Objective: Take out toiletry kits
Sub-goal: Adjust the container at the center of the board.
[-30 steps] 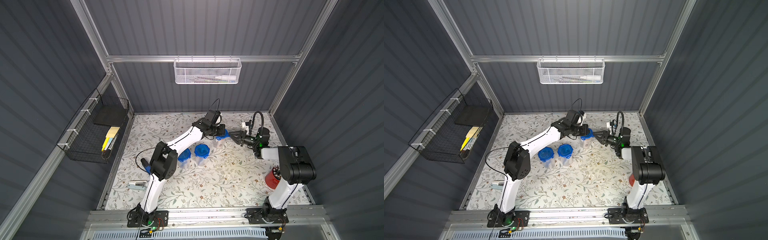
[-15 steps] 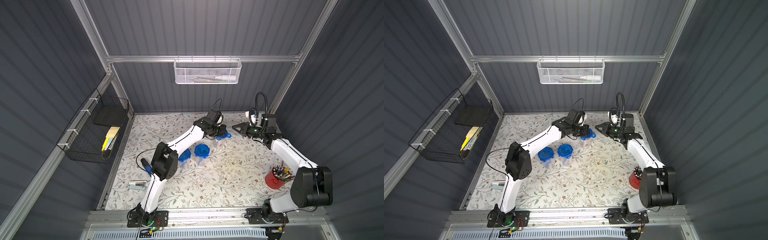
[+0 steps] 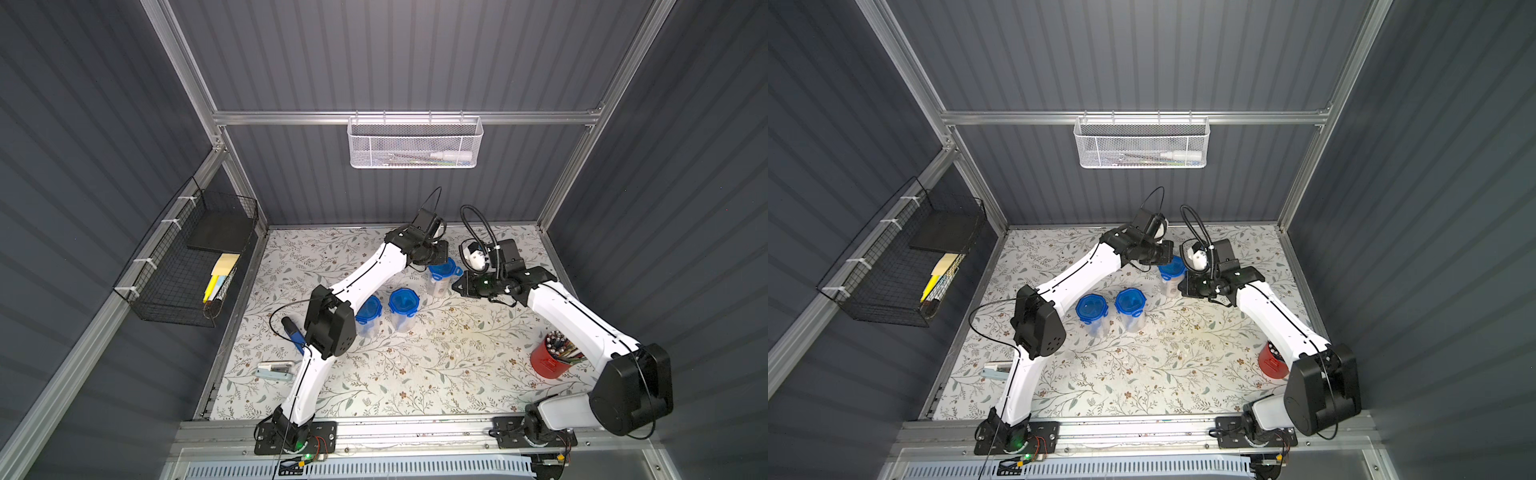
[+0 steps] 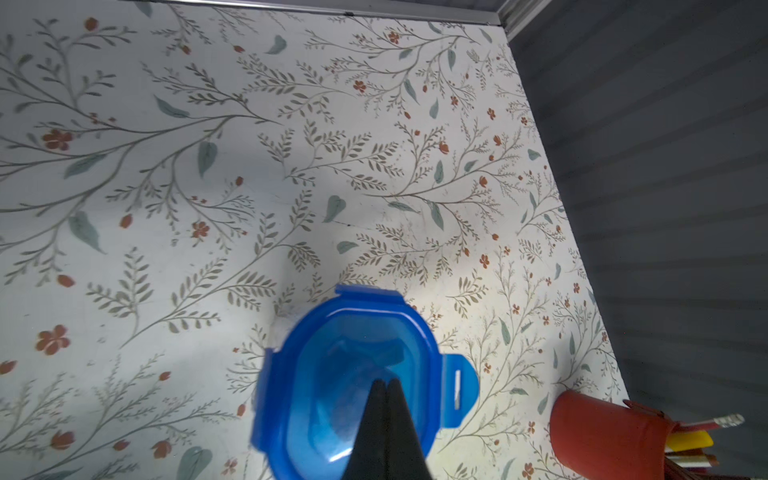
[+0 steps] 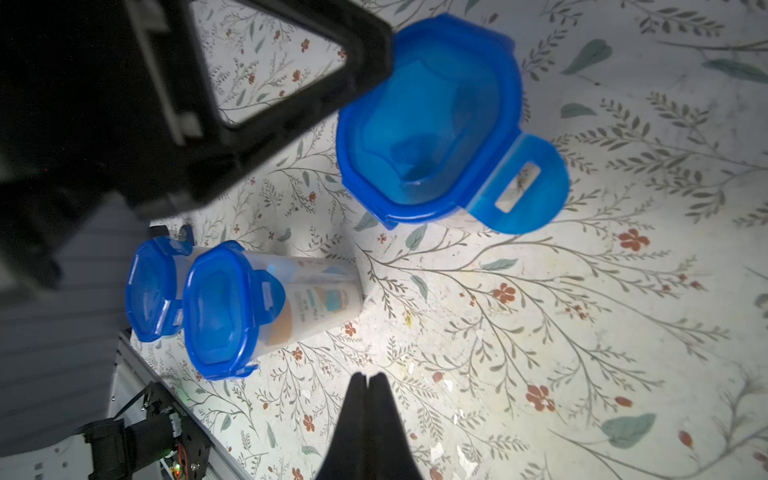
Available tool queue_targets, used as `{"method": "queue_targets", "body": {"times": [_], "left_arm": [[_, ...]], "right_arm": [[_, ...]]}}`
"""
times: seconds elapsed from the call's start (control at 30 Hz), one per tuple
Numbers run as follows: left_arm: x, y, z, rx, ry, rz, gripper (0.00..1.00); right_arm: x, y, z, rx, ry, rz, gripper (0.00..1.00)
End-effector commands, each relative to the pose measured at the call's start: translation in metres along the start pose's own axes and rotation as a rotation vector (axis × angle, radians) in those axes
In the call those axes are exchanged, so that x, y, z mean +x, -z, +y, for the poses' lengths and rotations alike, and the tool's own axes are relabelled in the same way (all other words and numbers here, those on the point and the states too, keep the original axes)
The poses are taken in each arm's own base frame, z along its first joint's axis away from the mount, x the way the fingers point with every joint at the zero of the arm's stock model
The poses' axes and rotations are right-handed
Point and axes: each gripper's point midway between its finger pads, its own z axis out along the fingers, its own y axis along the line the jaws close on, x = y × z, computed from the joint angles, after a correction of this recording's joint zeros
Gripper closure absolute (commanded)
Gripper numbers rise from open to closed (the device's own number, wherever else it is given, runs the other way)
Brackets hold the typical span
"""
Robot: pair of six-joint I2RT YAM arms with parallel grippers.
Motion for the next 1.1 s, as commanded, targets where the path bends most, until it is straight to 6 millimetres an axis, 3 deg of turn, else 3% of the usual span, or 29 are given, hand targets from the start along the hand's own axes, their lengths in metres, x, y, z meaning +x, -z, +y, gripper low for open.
{"method": "queue_targets", "body": {"times": [0.0,0.07,0.37,1.07], "left_arm": [[-0.017,0.022,0.026,-0.045,0.054,-0.048,1.0],[-0.017,0.023,0.031,-0.048,0.062,-0.047,1.0],[-0.015,0.015,0.047,-0.064,0.071,-0.031,1.0],[-0.01,-0.008,0.053,-0.051,0.034,-0.004,1.0]], "right_arm": [[0.0,-0.006,-0.012,0.072,0.009,0.033,1.0],[-0.006,-0.01,-0.024,0.14,-0.008,0.033,1.0],[-0.032,-0.031,-0.039,0.218,0.017,0.038,1.0],[-0.102,-0.056,-0.069,0.285,0.028,-0.025,1.0]]}}
